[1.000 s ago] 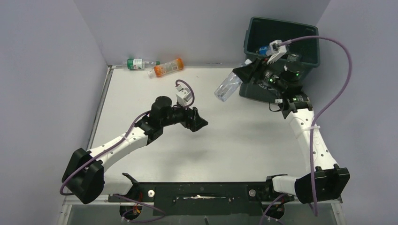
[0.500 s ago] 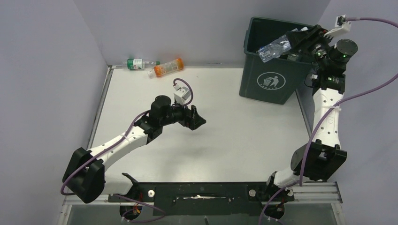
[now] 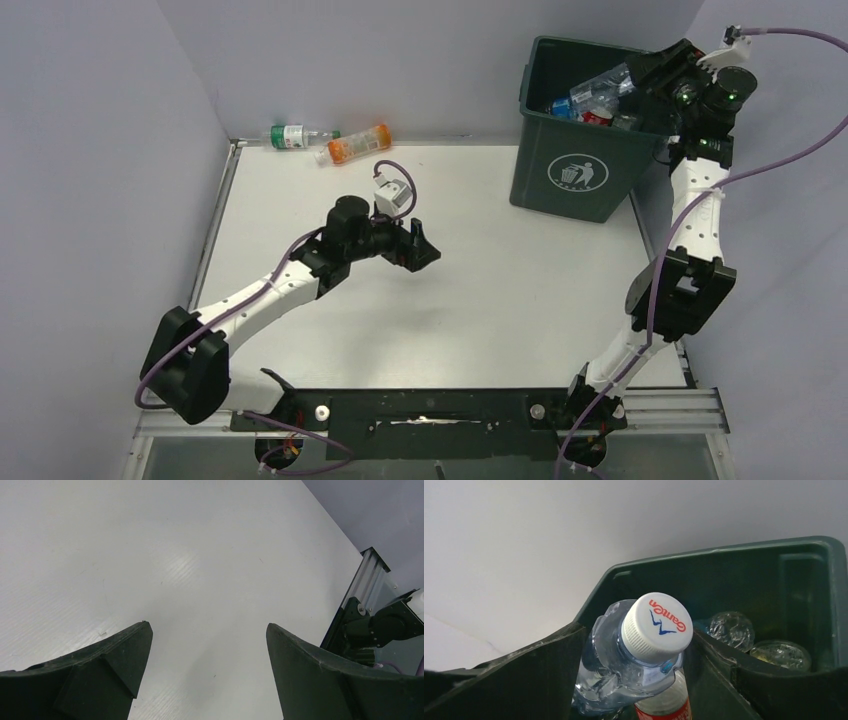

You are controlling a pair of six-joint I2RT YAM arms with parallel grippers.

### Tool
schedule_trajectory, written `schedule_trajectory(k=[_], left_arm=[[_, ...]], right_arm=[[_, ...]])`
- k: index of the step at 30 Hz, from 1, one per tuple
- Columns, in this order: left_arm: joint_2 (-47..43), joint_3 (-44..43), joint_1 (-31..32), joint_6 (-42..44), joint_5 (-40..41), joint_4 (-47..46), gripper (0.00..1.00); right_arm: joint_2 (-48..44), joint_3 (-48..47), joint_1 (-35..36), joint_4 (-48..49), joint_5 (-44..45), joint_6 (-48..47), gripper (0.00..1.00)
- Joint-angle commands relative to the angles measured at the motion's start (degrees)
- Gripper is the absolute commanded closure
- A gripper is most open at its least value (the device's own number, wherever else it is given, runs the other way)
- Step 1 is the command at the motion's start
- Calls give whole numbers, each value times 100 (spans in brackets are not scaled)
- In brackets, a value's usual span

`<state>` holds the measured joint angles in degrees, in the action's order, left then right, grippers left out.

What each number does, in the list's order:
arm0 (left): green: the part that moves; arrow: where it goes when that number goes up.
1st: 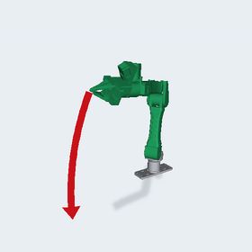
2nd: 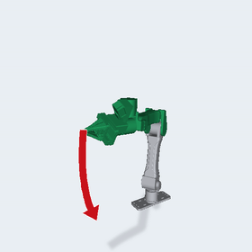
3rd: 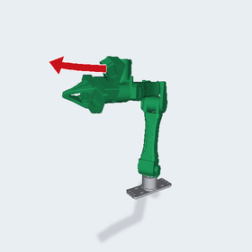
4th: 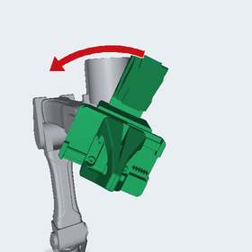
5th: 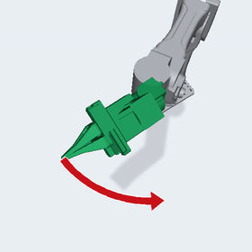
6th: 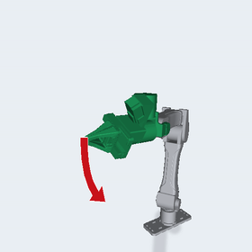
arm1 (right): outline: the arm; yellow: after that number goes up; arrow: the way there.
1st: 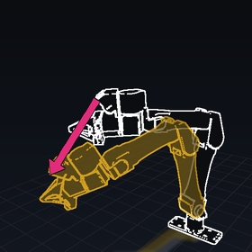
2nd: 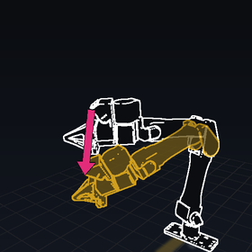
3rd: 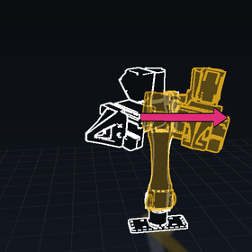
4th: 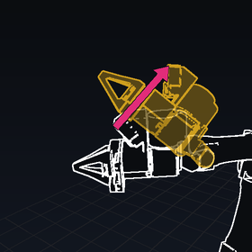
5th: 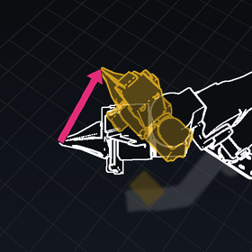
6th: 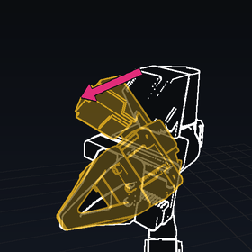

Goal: Put the plastic bottles in the bin
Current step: Place the plastic bottle in the trash bin.

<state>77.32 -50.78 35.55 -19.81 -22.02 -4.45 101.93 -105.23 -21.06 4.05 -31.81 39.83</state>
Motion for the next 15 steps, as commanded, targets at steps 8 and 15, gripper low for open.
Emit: schedule_trajectory(k=[8, 15], left_arm=[[339, -692, -48, 92, 145, 78, 15], [655, -971, -196, 8, 398, 225, 14]], right_arm=[[963, -1850, 65, -890, 175, -563, 9], [341, -915, 190, -662, 189, -699, 8]])
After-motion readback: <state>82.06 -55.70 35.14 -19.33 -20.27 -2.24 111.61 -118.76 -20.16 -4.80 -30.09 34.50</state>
